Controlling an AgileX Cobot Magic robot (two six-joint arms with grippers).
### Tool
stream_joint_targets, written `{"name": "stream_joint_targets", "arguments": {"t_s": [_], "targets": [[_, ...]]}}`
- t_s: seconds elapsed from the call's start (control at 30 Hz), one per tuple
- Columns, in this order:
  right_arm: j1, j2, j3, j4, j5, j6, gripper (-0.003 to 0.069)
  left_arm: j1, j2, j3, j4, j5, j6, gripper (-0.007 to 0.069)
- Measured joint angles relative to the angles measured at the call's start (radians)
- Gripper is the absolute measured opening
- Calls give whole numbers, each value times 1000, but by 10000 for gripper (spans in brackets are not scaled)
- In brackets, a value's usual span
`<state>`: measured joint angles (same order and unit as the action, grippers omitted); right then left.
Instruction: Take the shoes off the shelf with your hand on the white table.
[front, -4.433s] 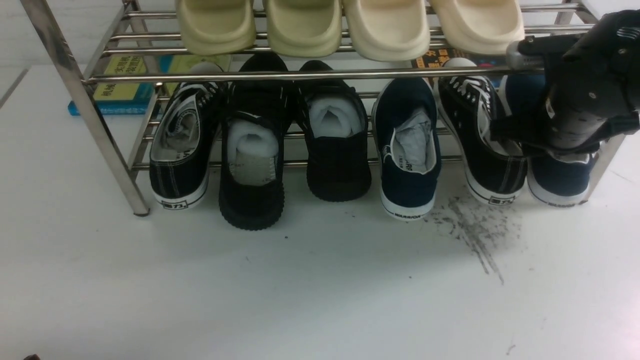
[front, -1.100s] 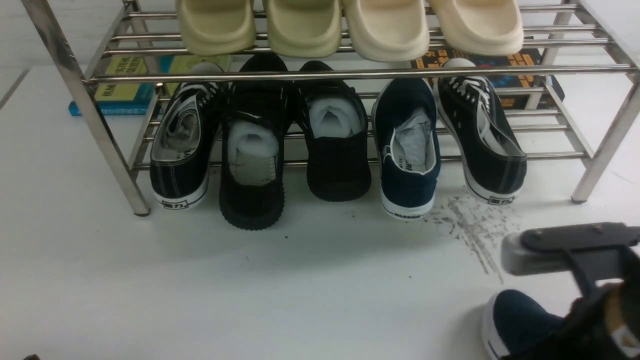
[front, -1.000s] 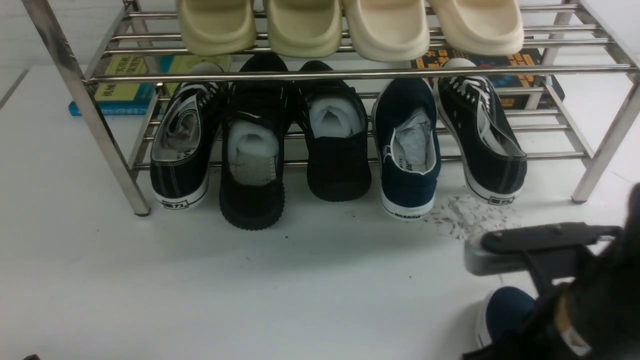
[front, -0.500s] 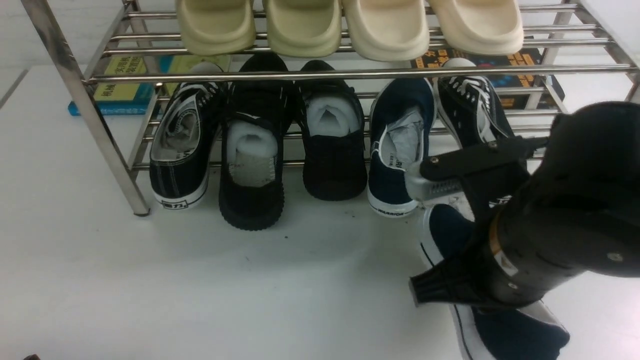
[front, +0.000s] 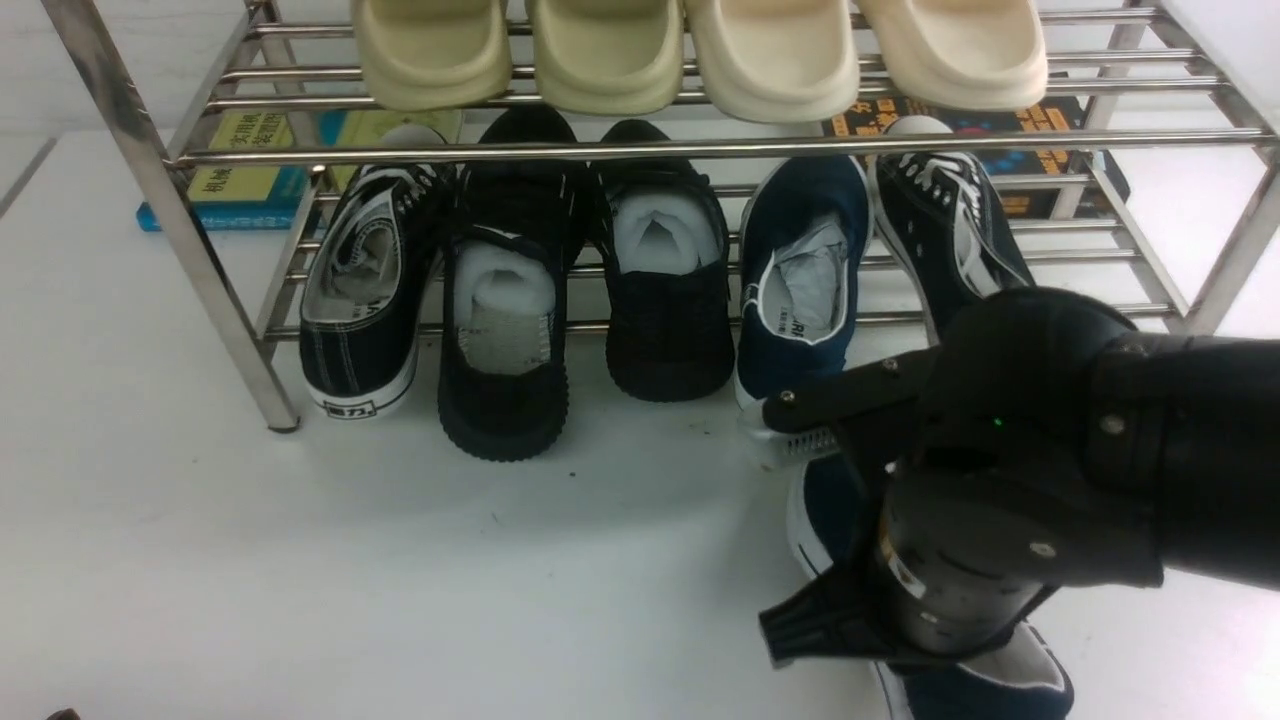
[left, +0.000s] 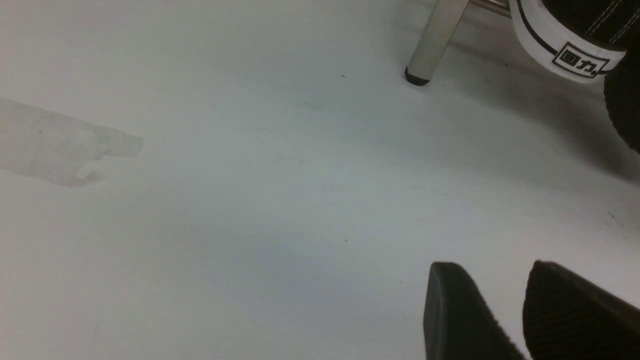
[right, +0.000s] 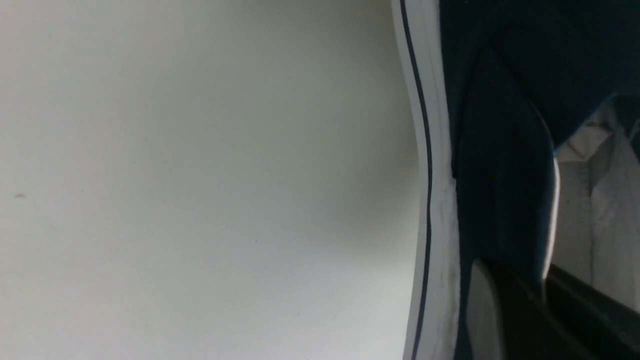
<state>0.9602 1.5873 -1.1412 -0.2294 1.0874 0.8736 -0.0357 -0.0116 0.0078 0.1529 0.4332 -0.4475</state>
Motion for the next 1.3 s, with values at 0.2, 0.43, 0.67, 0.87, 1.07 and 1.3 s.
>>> {"name": "stream_joint_targets", "arguments": {"t_s": [0.2,0.43,0.67,0.87,1.07,1.3], "targets": [[17,10,0,17,9,41,41,0,0,0,0,0,0,239],[101,28,0,-31,10,203,50,0,0,0,0,0,0,239],[118,92,-2,-30,21,271,62,0,0,0,0,0,0,239],[119,166,-2,-10,-10,286,83,0,0,0,0,0,0,239],[119,174,-5,-46,-40,284,184,0,0,0,0,0,0,239],[119,117,-73,-59,30,208,364,0,0,0,1,0,0,239]]}}
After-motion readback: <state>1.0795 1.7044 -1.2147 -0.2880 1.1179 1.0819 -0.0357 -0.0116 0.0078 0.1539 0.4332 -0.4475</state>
